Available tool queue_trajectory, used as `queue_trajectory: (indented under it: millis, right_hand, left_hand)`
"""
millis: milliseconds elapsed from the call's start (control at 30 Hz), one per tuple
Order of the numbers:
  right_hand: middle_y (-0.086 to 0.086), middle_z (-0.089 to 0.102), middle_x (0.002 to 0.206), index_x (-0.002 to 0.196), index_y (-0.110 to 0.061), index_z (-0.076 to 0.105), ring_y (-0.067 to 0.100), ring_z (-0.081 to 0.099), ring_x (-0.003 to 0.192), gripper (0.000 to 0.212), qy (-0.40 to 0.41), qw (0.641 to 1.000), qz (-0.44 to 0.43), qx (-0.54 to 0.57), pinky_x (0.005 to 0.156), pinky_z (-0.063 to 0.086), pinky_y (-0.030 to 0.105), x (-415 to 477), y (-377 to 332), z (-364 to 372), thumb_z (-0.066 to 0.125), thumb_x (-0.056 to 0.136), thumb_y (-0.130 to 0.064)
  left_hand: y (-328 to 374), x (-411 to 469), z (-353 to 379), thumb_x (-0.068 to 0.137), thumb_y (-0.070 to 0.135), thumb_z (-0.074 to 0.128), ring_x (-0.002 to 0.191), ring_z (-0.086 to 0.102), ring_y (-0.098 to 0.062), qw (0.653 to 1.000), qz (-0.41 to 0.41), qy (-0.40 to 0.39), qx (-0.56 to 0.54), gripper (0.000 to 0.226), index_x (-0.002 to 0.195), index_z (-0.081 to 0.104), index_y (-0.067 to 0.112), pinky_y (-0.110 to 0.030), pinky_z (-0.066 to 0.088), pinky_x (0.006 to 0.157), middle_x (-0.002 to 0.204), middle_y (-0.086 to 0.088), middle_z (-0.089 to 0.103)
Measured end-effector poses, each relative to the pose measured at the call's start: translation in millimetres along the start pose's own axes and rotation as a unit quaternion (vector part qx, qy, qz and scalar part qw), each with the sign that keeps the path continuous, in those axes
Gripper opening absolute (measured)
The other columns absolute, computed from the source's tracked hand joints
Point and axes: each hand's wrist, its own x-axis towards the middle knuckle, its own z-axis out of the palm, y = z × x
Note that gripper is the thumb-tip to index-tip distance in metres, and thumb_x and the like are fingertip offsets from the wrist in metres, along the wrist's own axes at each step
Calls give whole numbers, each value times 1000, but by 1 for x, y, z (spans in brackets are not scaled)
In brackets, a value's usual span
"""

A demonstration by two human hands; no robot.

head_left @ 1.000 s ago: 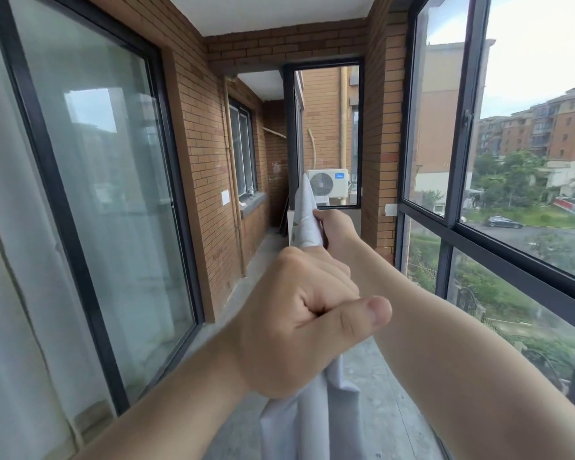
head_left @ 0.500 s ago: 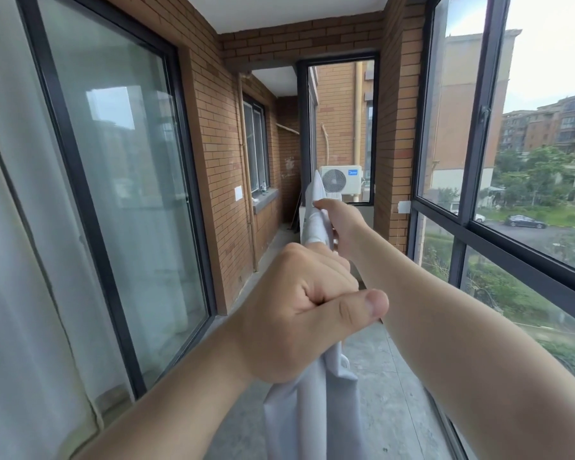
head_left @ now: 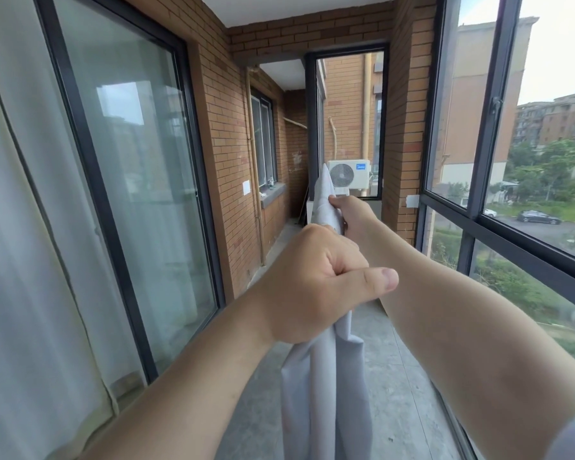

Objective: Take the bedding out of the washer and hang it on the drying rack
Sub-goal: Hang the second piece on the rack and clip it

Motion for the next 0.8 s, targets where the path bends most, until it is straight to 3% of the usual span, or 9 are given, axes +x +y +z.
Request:
queue_trajectory:
  millis: [100, 200, 267, 333, 433, 500, 633, 700, 800]
  right_hand:
    - [5, 66, 111, 127, -11, 61, 23, 61, 100, 45, 10, 996, -52, -75, 83, 49, 35, -25, -10, 1, 67, 93, -39]
    - [-1, 61, 97, 112, -13, 65, 19, 55, 93, 34, 7, 974, -147, -171, 70, 42, 28, -68, -20, -1, 52, 102, -43]
    - [-3, 59, 103, 121, -10, 63, 14, 54, 95, 32, -42, 972, -186, -137, 79, 44, 27, -96, -18, -1, 47, 106, -34]
    - [-6, 62, 95, 105, -13, 65, 10, 59, 88, 20, -90, 967, -212, -112, 90, 48, 34, -121, -10, 1, 49, 105, -24]
    - [-6, 76, 90, 99, -24, 76, 15, 70, 96, 27, -52, 967, -223, -111, 97, 53, 41, -143, 7, 2, 63, 92, -45]
    - [-9, 77, 102, 106, -26, 79, 13, 70, 106, 24, -41, 966, -236, -93, 103, 51, 38, -164, 14, -2, 68, 92, -41]
    - [-15, 75, 110, 99, -12, 82, -4, 62, 114, 20, -70, 942, -311, -102, 101, 42, 15, -209, 23, -6, 63, 98, -20]
    - [-8, 77, 109, 96, -8, 81, -2, 58, 123, 24, -91, 935, -326, -106, 110, 38, 20, -223, 25, -8, 58, 100, -16]
    - [-2, 77, 109, 86, -22, 78, 1, 49, 133, 28, -121, 927, -336, -113, 115, 32, 25, -238, 30, -11, 55, 100, -16]
  left_hand:
    - [-1, -3, -1, 91, 28, 56, 43, 33, -24, 1000, -2, -4, -2, 61, 41, 42, -4, -51, 36, 59, 38, -13, 34]
    - [-2, -5, -5, 95, 33, 55, 52, 48, -23, 1000, -14, -2, -28, 58, 47, 56, -1, -43, 42, 67, 46, -11, 50]
    - [-2, -3, -8, 99, 32, 49, 71, 61, -24, 994, -20, 23, -104, 50, 62, 67, 3, -38, 46, 82, 66, -14, 65]
    - [-11, 4, -12, 100, 29, 45, 95, 66, -30, 971, -6, 123, -207, 43, 76, 74, 11, -45, 43, 103, 86, -14, 72]
    - [-38, 19, -30, 101, 23, 44, 103, 68, -25, 910, -58, 320, -256, 41, 75, 75, 25, -38, 47, 100, 92, -4, 75]
    - [-58, 31, -42, 103, 21, 42, 109, 68, -19, 898, -129, 361, -216, 39, 80, 73, 27, -33, 47, 99, 101, -1, 75]
    - [-97, 63, -48, 105, 20, 44, 115, 58, -14, 915, -275, 225, -192, 29, 95, 70, 24, -29, 45, 99, 121, -1, 68]
    - [-112, 76, -42, 104, 25, 49, 108, 60, -18, 928, -301, 162, -150, 24, 106, 73, 24, -28, 45, 97, 124, -6, 68]
    - [-121, 89, -33, 105, 29, 49, 109, 58, -17, 932, -322, 79, -149, 29, 127, 66, 19, -27, 41, 100, 123, -6, 64]
